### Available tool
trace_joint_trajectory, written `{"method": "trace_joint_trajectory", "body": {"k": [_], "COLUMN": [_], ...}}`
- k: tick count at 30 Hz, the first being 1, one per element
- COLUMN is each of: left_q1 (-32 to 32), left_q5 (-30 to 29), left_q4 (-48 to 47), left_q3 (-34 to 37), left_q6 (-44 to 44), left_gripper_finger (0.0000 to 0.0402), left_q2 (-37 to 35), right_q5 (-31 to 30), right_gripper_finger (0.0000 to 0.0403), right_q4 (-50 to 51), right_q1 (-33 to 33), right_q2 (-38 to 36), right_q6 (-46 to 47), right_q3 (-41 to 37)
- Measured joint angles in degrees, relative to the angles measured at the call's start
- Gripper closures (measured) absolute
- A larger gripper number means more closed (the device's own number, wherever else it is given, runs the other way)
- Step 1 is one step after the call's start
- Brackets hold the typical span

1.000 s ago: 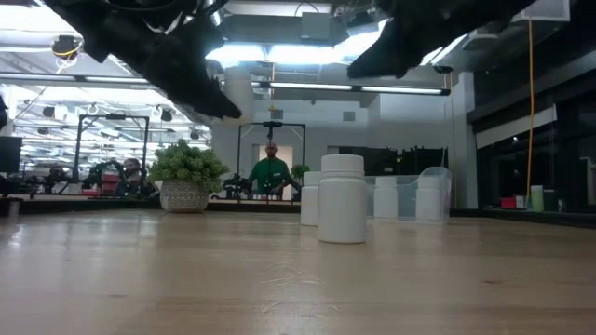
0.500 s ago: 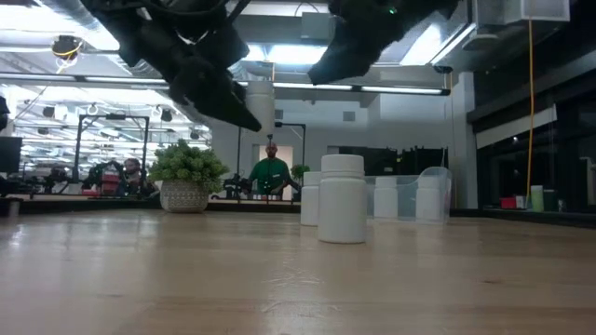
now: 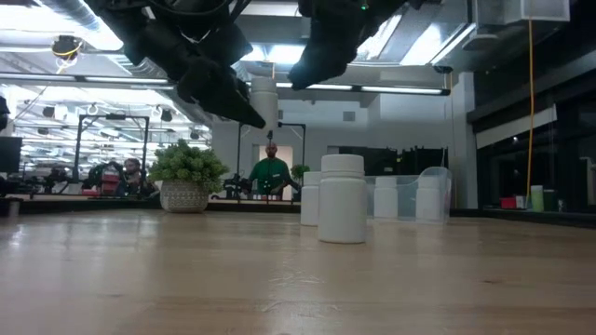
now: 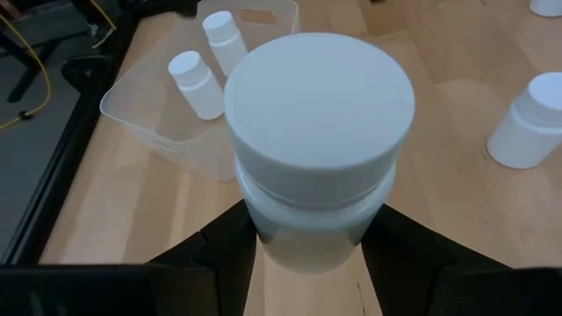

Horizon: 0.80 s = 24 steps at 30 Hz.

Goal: Pick and place pill bottles into a basket
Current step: Put the white pill bottle into the transparent bin

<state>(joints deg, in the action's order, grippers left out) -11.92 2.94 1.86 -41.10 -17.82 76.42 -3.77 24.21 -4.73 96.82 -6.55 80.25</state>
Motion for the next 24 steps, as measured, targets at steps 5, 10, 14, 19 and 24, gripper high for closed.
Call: {"method": "trace_joint_trajectory", "body": {"k": [5, 10, 14, 19, 24], "left_q1": [0.02, 0.04, 0.04, 0.07, 0.07], "left_q5": [0.00, -0.02, -0.06, -0.09, -0.09], "left_q4": [-0.21, -0.18, -0.12, -0.10, 0.03], "left_q3": [0.00, 0.00, 0.00, 0.00, 0.00], "left_q6": [0.02, 0.02, -0.09, -0.29, -0.37], "left_gripper_finger": [0.0224, 0.0224, 0.0224, 0.0224, 0.0224], "left_q2": [0.00, 0.00, 0.00, 0.00, 0.00], "right_q5": [-0.01, 1.00, 2.44, 2.56, 2.56], "right_gripper_finger": [0.0140, 0.0140, 0.0140, 0.0140, 0.0140], "right_q4": [-0.38, -0.81, -1.71, -3.17, -4.06], "right_q1": [0.02, 0.07, 0.07, 0.07, 0.07], "right_q2": [2.41, 3.10, 3.10, 3.64, 5.99], "right_q6": [-1.30, -1.30, -1.22, -1.16, -1.67], "right_q3": [2.25, 3.35, 3.35, 3.35, 3.32]}}
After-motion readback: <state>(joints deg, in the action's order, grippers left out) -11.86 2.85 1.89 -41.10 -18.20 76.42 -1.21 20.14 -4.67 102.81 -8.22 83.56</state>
